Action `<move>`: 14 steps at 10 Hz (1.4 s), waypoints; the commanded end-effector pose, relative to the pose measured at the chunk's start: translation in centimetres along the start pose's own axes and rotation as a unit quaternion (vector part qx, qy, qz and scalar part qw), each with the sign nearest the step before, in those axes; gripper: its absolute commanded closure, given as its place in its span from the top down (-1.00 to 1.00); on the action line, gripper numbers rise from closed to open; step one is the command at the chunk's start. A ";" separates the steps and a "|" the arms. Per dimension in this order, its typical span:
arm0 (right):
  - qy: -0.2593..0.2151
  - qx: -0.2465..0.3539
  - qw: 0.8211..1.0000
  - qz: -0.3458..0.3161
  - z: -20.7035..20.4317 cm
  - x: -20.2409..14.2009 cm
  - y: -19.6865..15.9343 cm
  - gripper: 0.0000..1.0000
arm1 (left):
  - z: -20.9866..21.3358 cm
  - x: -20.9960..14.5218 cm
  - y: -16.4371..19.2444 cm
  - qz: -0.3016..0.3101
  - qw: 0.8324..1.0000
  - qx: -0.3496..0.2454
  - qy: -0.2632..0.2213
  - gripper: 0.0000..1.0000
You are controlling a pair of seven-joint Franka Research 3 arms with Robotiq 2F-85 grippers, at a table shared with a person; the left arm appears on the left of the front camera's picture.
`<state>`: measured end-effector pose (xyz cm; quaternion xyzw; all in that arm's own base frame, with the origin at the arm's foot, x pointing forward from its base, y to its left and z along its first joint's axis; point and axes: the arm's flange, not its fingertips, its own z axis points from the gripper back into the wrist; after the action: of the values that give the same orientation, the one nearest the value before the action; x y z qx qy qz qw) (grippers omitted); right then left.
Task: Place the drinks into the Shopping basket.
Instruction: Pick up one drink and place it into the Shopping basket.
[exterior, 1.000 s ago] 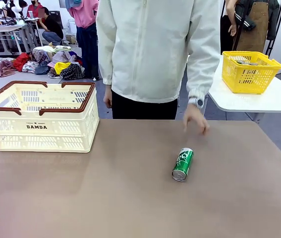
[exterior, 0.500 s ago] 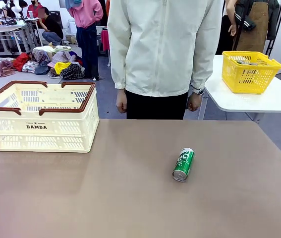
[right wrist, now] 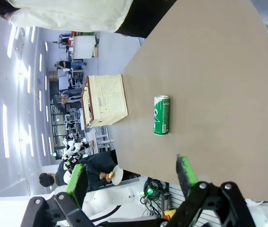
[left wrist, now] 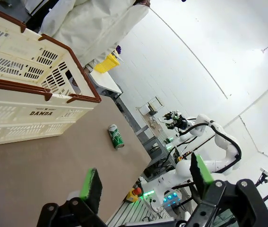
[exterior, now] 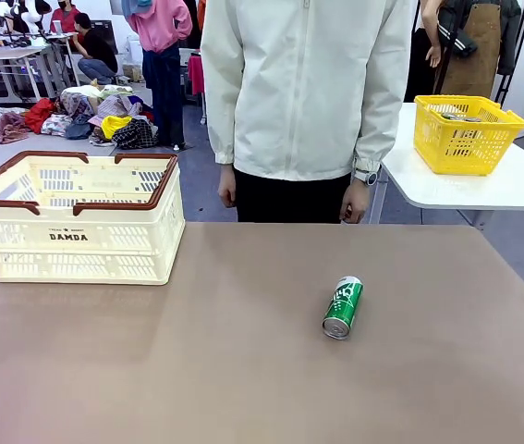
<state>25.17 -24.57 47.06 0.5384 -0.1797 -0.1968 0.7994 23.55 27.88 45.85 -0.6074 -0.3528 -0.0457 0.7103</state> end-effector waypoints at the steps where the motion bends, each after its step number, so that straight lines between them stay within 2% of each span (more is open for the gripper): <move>1: -0.010 0.009 1.000 0.002 1.0 -0.4 -0.7 1.00 | 0.3 0.1 -0.1 -0.010 1.000 -0.009 -0.005 1.00; 2: -0.010 0.009 1.000 0.002 1.0 -0.4 -0.7 1.00 | 0.0 0.0 0.0 0.000 1.000 0.000 0.000 1.00; 3: -0.010 0.009 1.000 0.002 1.0 -0.4 -0.7 1.00 | -2.2 -0.2 -2.3 -0.027 0.998 0.007 0.057 1.00; 4: -0.010 0.009 1.000 0.002 1.0 -0.4 -0.7 1.00 | -7.0 -0.3 -5.8 -0.052 0.990 0.014 0.127 1.00; 6: -0.010 0.009 1.000 0.002 1.0 -0.4 -0.7 1.00 | -17.6 -2.2 -11.5 -0.091 0.952 0.036 0.289 1.00; 7: -0.010 0.009 1.000 0.002 1.0 -0.4 -0.7 1.00 | -22.2 -4.1 -13.6 -0.094 0.933 0.056 0.343 1.00; 8: -0.010 0.009 1.000 0.002 1.0 -0.4 -0.7 1.00 | -26.5 -6.3 -15.0 -0.089 0.924 0.099 0.359 1.00; 9: -0.010 0.009 1.000 0.002 1.0 -0.4 -0.7 1.00 | -30.5 -9.7 -16.0 -0.063 0.934 0.147 0.319 1.00; 10: -0.010 0.009 1.000 0.002 1.0 -0.4 -0.7 1.00 | -32.2 -11.5 -16.2 -0.028 0.940 0.134 0.312 1.00; 11: -0.010 0.009 1.000 0.002 1.0 -0.4 -0.7 1.00 | -32.7 -11.8 -15.6 -0.002 0.951 0.129 0.280 1.00; 12: -0.010 0.009 1.000 0.002 1.0 -0.4 -0.7 1.00 | -29.9 -9.3 -14.4 0.003 0.969 0.119 0.215 1.00; 13: -0.010 0.009 1.000 0.002 1.0 -0.4 -0.7 1.00 | -33.1 -9.3 -17.3 -0.033 0.935 0.137 0.325 1.00; 14: -0.010 0.009 1.000 0.002 1.0 -0.4 -0.7 1.00 | -33.1 -9.3 -17.3 -0.033 0.935 0.137 0.325 1.00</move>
<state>24.45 -25.23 46.79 0.5413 -0.1854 -0.2056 0.7939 23.78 -9.26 54.73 -0.4545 -0.1399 -0.1922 0.8584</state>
